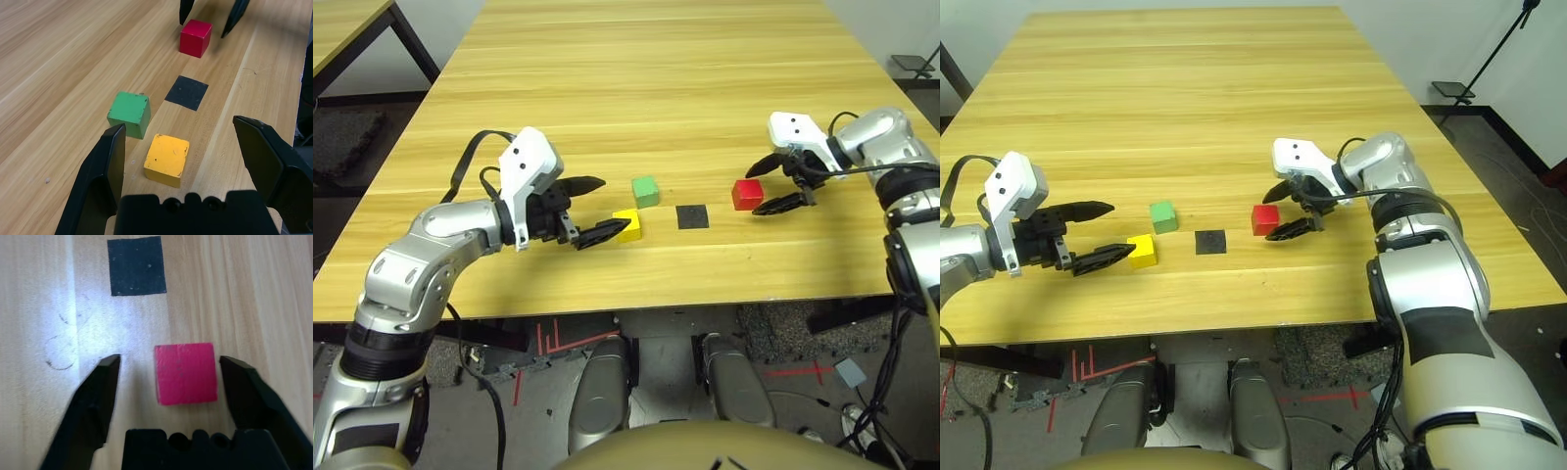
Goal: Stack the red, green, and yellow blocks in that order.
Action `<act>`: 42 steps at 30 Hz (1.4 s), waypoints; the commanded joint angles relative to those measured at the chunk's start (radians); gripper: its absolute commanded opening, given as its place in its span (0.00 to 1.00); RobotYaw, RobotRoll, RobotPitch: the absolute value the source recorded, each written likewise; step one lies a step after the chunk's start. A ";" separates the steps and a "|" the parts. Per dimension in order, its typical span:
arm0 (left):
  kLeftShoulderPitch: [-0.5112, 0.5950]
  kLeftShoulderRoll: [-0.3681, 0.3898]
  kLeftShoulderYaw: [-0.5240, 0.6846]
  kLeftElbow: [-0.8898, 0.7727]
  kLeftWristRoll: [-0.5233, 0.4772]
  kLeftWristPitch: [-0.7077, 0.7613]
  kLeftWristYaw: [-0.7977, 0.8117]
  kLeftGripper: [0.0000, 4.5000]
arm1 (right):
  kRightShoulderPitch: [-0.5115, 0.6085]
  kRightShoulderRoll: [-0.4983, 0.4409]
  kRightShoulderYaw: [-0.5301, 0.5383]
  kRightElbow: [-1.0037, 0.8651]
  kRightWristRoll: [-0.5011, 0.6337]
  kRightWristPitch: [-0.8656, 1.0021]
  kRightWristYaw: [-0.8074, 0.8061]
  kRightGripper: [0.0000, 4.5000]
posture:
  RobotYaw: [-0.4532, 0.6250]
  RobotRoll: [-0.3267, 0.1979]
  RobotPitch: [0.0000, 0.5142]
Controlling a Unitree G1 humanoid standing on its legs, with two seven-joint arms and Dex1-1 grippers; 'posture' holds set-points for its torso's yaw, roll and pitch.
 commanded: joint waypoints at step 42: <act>-0.029 -0.076 -0.013 -0.019 0.041 0.008 0.101 1.00 | 0.149 0.158 0.091 -0.591 0.010 0.444 0.006 0.45 | 0.93 0.25 0.27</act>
